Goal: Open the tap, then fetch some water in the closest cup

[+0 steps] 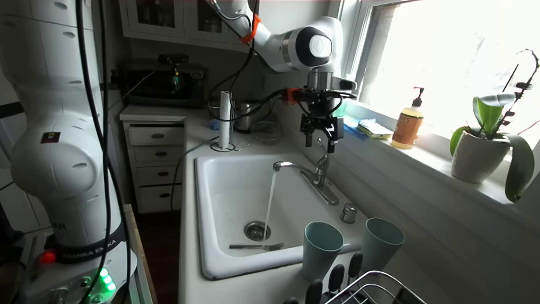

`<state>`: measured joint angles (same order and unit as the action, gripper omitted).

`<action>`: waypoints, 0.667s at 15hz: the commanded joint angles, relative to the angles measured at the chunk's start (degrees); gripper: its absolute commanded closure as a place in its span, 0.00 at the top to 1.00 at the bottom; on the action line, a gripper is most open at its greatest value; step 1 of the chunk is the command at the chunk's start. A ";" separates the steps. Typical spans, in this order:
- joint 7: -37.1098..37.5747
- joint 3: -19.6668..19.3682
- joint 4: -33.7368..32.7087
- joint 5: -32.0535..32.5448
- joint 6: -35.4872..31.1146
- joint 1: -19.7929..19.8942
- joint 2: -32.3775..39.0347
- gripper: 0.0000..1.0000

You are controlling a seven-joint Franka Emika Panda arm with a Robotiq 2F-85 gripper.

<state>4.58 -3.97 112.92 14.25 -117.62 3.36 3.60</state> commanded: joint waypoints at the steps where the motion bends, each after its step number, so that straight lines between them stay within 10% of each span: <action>1: -6.66 -1.60 -2.29 -4.63 5.46 2.29 1.17 1.00; 10: -24.13 -7.04 -0.83 -15.52 14.38 9.27 -0.17 1.00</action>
<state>-16.96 -9.59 112.29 0.81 -105.57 11.00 3.97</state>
